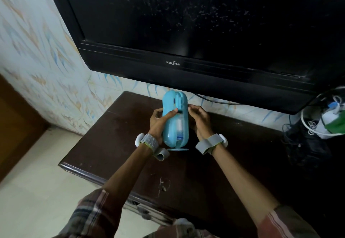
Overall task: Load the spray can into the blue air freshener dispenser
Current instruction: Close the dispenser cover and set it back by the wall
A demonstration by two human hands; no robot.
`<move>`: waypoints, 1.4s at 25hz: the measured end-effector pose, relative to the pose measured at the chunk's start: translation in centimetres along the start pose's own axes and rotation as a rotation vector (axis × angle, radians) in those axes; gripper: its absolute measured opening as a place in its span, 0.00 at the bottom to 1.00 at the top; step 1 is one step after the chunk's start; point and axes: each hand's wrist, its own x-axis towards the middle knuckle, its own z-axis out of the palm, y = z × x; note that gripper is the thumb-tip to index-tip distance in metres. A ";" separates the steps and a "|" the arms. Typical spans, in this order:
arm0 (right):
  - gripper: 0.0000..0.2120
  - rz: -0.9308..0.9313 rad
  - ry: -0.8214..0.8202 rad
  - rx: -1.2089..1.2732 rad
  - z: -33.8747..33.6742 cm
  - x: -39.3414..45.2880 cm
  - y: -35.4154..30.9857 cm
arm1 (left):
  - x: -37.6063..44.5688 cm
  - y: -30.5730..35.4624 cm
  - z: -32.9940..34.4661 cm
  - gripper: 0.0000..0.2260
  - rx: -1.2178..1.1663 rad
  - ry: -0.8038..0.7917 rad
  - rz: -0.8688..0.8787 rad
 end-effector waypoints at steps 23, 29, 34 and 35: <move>0.22 0.373 -0.291 0.198 3.1 -3.2 -0.3 | -1.6 0.3 -0.4 0.28 0.026 0.012 0.007; 0.36 0.333 -0.165 -0.067 5.6 -2.7 -0.9 | -2.2 -0.3 0.4 0.18 0.127 0.046 0.066; 0.34 0.337 -0.151 -0.103 5.8 -2.5 -0.1 | -2.1 -0.4 0.1 0.17 0.152 0.039 0.125; 0.34 0.336 -0.164 -0.097 5.8 -2.6 0.0 | -2.1 -0.4 0.0 0.15 0.162 0.044 0.135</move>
